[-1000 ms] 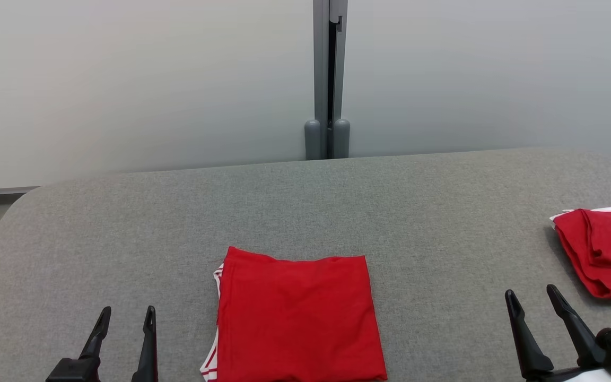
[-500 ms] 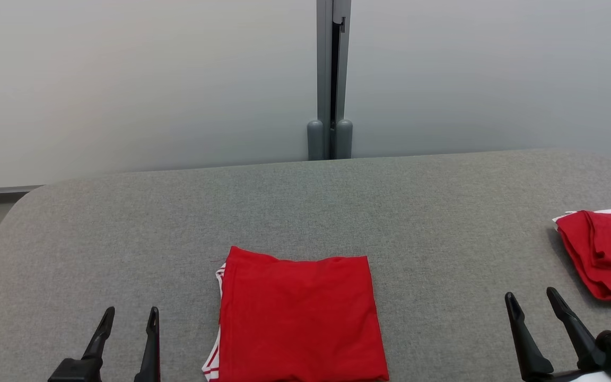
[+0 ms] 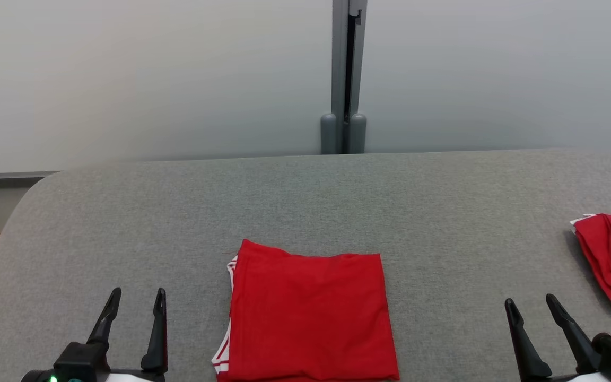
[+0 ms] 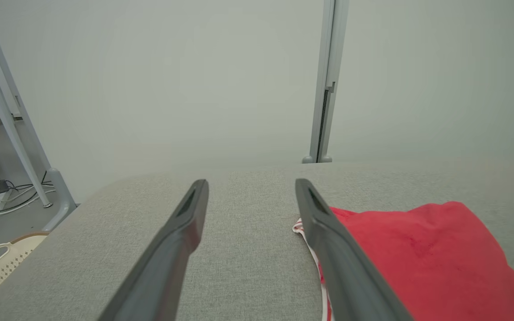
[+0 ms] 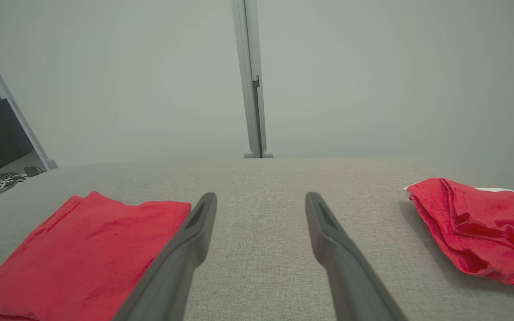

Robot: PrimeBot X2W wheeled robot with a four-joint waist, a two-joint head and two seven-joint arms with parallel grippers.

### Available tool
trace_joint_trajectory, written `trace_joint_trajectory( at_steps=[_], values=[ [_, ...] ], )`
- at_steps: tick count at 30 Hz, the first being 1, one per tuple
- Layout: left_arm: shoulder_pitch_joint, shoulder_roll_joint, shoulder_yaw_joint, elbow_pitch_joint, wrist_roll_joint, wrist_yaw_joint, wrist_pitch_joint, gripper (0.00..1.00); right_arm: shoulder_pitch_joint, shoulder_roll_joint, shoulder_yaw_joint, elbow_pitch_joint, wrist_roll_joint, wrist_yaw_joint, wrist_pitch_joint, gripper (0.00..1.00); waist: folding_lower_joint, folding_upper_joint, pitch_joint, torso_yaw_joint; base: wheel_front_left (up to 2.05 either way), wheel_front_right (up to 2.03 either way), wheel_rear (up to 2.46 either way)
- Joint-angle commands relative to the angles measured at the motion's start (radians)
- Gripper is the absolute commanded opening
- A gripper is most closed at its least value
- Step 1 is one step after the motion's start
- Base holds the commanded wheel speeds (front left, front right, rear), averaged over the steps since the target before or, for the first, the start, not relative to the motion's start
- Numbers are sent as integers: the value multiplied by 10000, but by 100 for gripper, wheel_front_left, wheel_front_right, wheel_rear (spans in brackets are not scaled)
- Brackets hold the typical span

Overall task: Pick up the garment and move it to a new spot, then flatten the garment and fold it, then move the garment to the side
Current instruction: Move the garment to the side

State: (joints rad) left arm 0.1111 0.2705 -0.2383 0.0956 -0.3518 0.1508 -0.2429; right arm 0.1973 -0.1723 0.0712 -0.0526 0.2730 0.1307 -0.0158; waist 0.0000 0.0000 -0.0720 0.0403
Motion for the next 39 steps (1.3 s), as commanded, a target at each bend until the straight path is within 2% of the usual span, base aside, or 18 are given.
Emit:
trace_joint_trajectory(
  at_steps=[1,11,21,22,23,24,31,39],
  values=[
    [-308,-27,-37,-56,93,9,-44,100,-127,-23,-15,166,31,0,16,100,0,0,158,280,0,0,0],
    [-1979,-667,-321,-76,381,-166,-199,100,-1778,-196,1299,3313,672,0,-300,100,0,0,1527,2128,0,0,0],
    [-2559,-1146,-76,-192,812,-354,-223,100,-3788,-59,2797,6712,1877,0,-551,100,0,0,2290,2643,0,0,0],
    [-2564,-1172,-39,-198,846,-351,-223,100,-3838,-47,2985,6932,2033,1,-521,84,0,0,2308,2636,0,0,0],
    [-2555,-1215,7,-210,897,-366,-224,100,-3882,-28,3151,7090,2189,1,-522,11,0,0,2324,2616,0,0,0],
    [-2535,-1256,51,-227,940,-387,-224,100,-3928,-21,3339,7193,2331,1,-562,0,0,0,2341,2578,0,0,0],
    [-2380,-1428,279,-291,1092,-510,-226,100,-4331,-351,4069,7299,2859,12,-1169,0,0,0,2344,2164,0,0,0],
    [-2135,-1435,477,-316,1340,-653,-217,100,-4895,-746,4760,7036,3082,-12,-1919,0,0,0,2154,504,0,0,0]
  ],
)
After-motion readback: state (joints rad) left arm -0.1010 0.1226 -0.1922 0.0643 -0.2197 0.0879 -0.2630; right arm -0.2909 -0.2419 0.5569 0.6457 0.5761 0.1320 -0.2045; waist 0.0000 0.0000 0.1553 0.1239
